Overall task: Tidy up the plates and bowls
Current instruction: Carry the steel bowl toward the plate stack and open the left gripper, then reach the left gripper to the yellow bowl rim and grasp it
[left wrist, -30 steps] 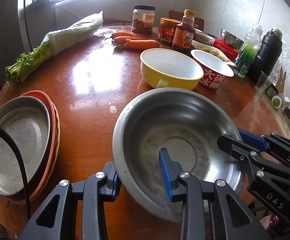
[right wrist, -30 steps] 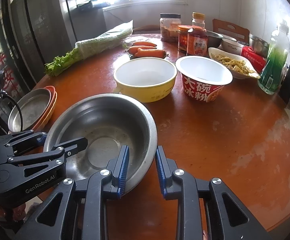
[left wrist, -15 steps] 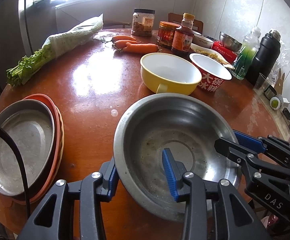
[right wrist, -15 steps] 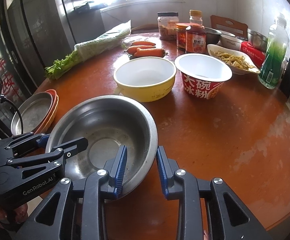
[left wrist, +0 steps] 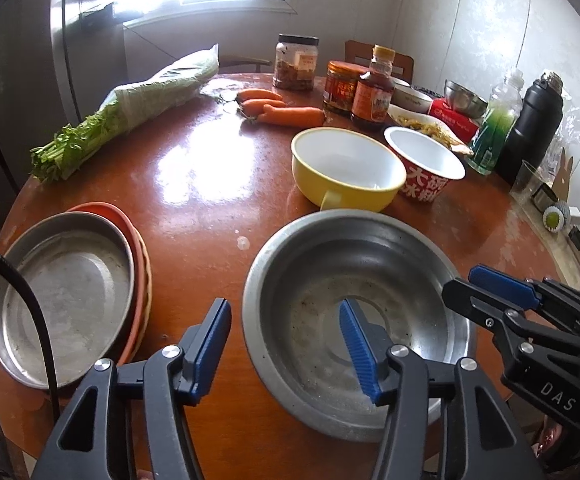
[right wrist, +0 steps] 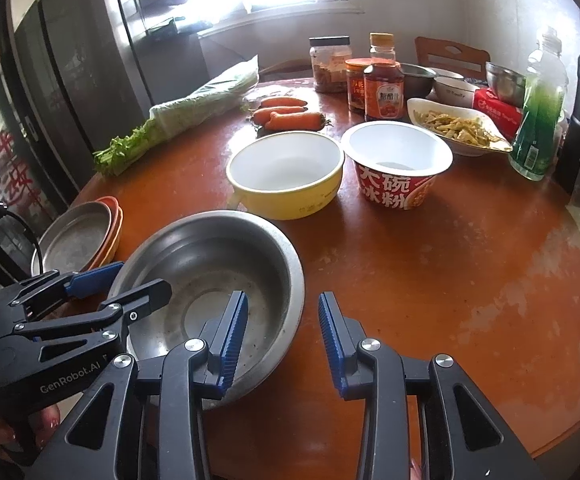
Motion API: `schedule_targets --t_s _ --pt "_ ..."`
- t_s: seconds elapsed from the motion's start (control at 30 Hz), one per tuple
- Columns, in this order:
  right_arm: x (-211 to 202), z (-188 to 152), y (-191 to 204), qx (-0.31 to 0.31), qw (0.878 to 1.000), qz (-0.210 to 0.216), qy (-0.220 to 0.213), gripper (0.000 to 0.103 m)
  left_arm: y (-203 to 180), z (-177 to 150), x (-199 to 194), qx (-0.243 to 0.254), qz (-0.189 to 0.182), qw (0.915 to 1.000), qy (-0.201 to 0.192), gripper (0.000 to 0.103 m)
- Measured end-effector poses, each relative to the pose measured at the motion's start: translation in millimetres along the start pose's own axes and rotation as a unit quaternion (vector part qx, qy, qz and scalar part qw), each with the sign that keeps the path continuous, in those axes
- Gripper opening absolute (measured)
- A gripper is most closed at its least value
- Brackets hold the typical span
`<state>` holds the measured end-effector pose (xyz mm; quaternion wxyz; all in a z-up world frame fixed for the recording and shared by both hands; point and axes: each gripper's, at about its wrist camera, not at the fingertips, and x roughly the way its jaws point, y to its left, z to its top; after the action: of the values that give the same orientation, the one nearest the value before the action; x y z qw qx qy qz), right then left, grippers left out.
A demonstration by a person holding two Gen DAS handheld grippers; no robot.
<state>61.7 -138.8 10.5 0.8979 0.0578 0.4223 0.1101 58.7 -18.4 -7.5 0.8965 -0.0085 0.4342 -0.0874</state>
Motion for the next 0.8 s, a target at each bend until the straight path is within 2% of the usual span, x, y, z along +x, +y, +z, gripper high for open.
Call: schedule_targets --t_s 0.2,0.43,0.6,0.8 --pt "-7 3 -3 0.008 1.000 0.005 -0.011 0.042 3 11 -17 -0.003 0.004 0.9997 -0.024 0.059" --pt "-11 22 -12 0.020 0.999 0.004 -0.030 0.046 -2 51 -23 0.012 0.003 0.9987 -0.050 0.063" --pt "-2 43 -15 0.024 0.999 0.005 -0.032 0.046 -10 90 -2 0.020 0.004 0.9990 -0.041 0.063" --pt "26 65 -22 0.039 0.999 0.020 -0.012 0.046 -21 131 43 0.038 0.010 0.9992 -0.004 0.063"
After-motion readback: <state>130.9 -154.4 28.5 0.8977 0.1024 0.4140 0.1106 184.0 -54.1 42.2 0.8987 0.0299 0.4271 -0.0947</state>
